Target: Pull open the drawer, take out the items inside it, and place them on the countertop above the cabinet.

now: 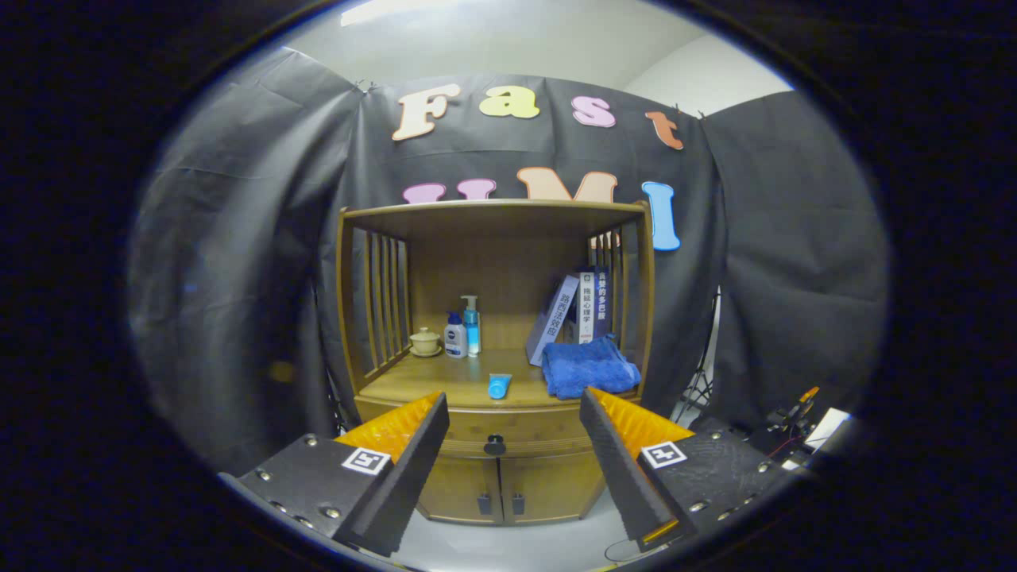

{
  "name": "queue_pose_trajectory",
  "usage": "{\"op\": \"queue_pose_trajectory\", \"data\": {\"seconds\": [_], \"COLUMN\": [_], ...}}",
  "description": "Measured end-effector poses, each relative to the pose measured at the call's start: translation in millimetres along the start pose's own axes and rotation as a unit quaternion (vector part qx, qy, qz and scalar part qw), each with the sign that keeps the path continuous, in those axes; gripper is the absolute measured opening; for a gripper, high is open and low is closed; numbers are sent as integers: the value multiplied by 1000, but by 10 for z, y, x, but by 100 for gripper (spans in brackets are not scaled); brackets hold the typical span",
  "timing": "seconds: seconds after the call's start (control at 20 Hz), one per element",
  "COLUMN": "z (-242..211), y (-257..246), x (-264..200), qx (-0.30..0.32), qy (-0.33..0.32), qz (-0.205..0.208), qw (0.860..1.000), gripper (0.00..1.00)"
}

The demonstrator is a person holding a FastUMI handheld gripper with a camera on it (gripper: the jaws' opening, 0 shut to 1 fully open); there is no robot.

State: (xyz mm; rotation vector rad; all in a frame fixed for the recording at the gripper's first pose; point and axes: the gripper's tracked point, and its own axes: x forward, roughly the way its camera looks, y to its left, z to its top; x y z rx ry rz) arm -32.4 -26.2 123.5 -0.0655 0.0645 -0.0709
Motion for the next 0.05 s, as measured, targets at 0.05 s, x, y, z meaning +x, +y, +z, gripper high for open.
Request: {"op": "queue_pose_trajectory", "data": {"seconds": [0.05], "z": [28], "y": [-29], "x": [-90], "qx": [-3], "qy": [-1], "qz": [1], "qw": [1000], "gripper": [99]}}
